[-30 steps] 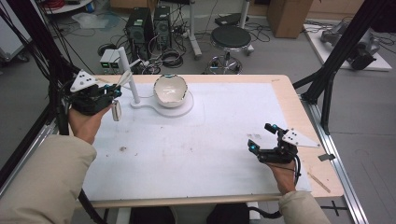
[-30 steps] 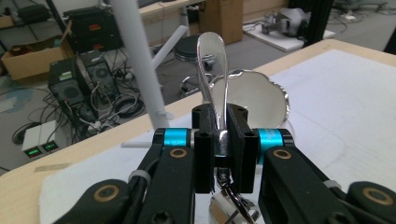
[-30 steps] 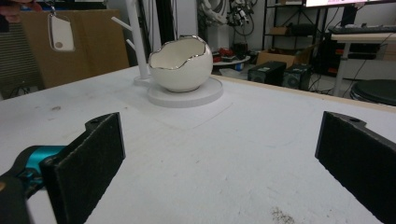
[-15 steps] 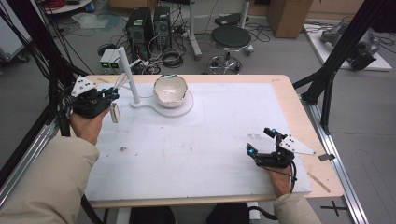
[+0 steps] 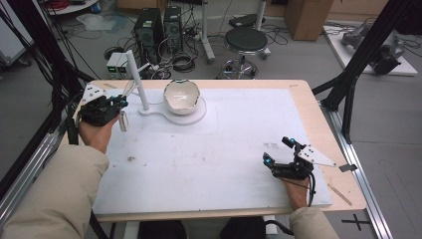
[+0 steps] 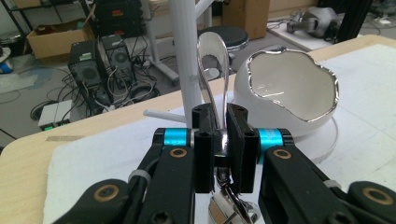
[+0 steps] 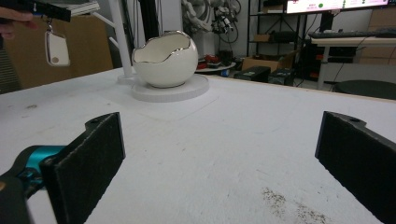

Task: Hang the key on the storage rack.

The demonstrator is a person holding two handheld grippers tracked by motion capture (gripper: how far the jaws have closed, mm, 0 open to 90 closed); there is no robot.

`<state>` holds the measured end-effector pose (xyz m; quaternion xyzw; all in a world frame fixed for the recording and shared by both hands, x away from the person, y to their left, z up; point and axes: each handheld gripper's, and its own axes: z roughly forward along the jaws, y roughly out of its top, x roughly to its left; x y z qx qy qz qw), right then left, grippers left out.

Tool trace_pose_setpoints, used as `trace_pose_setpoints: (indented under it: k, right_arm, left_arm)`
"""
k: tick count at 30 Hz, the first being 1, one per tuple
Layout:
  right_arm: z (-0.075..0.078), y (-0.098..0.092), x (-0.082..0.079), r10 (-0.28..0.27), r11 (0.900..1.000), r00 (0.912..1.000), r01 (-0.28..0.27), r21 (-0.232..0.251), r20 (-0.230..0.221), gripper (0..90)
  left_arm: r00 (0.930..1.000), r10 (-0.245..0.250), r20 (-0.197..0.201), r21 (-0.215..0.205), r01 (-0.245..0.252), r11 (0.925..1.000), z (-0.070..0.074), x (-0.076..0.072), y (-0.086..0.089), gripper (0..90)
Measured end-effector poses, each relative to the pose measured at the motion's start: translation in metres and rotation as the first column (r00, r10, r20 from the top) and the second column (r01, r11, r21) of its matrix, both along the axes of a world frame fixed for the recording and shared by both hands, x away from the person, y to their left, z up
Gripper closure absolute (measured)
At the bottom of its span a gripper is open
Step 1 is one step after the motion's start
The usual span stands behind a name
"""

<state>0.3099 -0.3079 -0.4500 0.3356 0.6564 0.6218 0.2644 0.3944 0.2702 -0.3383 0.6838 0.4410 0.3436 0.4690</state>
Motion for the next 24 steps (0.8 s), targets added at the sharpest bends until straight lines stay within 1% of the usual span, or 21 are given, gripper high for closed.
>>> trace_pose_setpoints:
  k: [3, 5, 6, 9, 12, 15, 17, 20, 22, 24]
  right_arm:
    - [0.000, 0.000, 0.000, -0.002, 1.000, 1.0000, 0.002, -0.005, 0.001, 0.5]
    - [0.000, 0.000, 0.000, -0.004, 1.000, 1.0000, 0.004, -0.009, 0.006, 0.5]
    - [0.000, 0.000, 0.000, -0.004, 1.000, 1.0000, 0.004, -0.010, 0.008, 0.5]
    - [0.000, 0.000, -0.001, -0.004, 1.000, 1.0000, 0.004, 0.002, 0.002, 0.5]
    - [0.000, 0.000, -0.001, -0.003, 1.000, 1.0000, 0.003, 0.003, 0.001, 0.5]
    - [0.000, 0.000, -0.001, -0.006, 1.000, 1.0000, 0.006, -0.002, 0.004, 0.5]
    - [0.000, 0.000, -0.001, -0.004, 1.000, 1.0000, 0.004, 0.001, 0.002, 0.5]
    - [0.000, 0.000, -0.001, -0.003, 1.000, 1.0000, 0.003, 0.002, 0.001, 0.5]
    - [0.000, 0.000, -0.001, -0.003, 1.000, 1.0000, 0.003, 0.001, 0.003, 0.5]
    - [0.000, 0.000, -0.001, -0.004, 1.000, 1.0000, 0.004, 0.000, 0.006, 0.5]
  left_arm:
    - [1.0000, 0.005, 0.007, -0.011, -0.005, 0.9999, -0.002, 0.004, 0.000, 81.8]
    - [1.0000, 0.001, 0.008, -0.007, -0.001, 1.0000, -0.004, 0.006, -0.002, 81.8]
    - [1.0000, 0.001, 0.005, 0.002, -0.001, 1.0000, -0.004, 0.006, -0.002, 81.8]
    - [0.9999, 0.000, -0.012, 0.006, 0.000, 1.0000, -0.008, 0.010, -0.003, 81.8]
    - [0.9999, 0.001, -0.013, 0.012, 0.000, 0.9999, -0.010, 0.013, -0.004, 81.7]
    - [0.9997, 0.004, -0.024, 0.019, -0.003, 0.9998, -0.013, 0.016, -0.005, 81.7]
    - [0.9996, 0.005, -0.029, 0.014, -0.004, 0.9999, -0.015, 0.018, -0.004, 81.7]
    - [0.9993, 0.013, -0.034, 0.021, -0.012, 0.9997, -0.017, 0.020, -0.005, 81.7]
    - [0.9992, 0.011, -0.039, 0.015, -0.010, 0.9998, -0.018, 0.021, -0.004, 81.7]
    - [0.9989, 0.013, -0.044, 0.019, -0.012, 0.9997, -0.020, 0.022, -0.004, 81.7]
